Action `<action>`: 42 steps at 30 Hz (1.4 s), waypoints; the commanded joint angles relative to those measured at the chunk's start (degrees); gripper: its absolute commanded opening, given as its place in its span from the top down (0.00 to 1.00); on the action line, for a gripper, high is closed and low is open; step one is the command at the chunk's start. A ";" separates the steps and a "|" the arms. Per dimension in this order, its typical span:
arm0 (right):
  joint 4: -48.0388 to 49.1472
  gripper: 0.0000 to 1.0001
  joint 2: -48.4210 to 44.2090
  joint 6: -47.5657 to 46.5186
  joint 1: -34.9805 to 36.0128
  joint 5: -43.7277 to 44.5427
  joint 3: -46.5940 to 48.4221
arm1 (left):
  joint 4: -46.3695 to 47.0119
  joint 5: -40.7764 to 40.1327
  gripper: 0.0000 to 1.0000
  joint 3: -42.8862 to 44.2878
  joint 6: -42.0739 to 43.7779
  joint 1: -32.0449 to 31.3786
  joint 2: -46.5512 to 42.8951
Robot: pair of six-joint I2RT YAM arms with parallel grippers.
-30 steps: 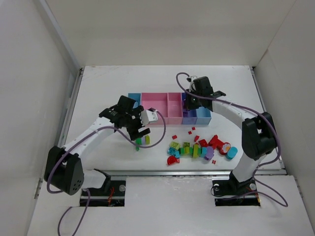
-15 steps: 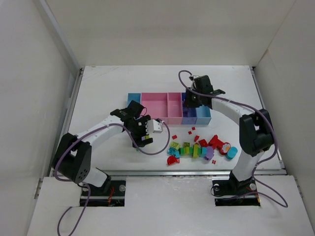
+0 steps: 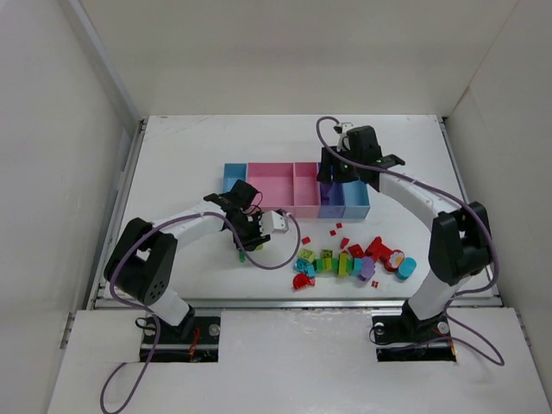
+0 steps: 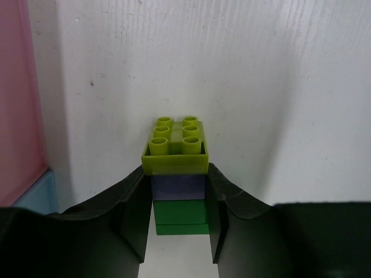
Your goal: Sort the legos into containers by color
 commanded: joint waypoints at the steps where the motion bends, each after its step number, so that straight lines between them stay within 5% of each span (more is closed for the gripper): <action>1: 1.01 0.32 -5.50 -3.65 -0.03 -2.37 2.08 | 0.29 2.43 0.77 -0.42 -0.75 -0.35 -0.06; 6: -1.08 0.30 -8.59 -9.89 -0.03 -9.11 0.76 | -2.95 5.42 1.00 0.10 -0.04 -0.35 -1.38; 10: -4.96 0.30 -11.48 -17.44 1.02 -10.99 0.76 | -8.31 9.89 1.00 5.27 1.27 0.78 -4.63; 13: -9.61 0.30 -12.81 -25.15 5.41 -9.05 0.05 | -14.46 20.84 1.00 11.24 4.42 4.46 -6.83; 18: -13.41 0.30 -14.04 -31.69 10.60 -23.75 0.05 | -20.27 33.45 1.00 19.70 6.81 5.71 -7.53; 25: 1.94 0.30 -17.11 -25.38 13.50 -40.41 -1.87 | -20.80 38.47 1.00 24.45 4.45 5.71 -5.86; 39: 4.17 0.32 -12.90 -23.26 16.31 -40.86 -0.21 | -20.28 40.84 1.00 27.00 2.33 5.71 -5.86; 42: 4.17 0.40 -12.28 -22.48 16.32 -40.16 -0.21 | -20.27 40.85 1.00 27.00 1.71 5.71 -5.86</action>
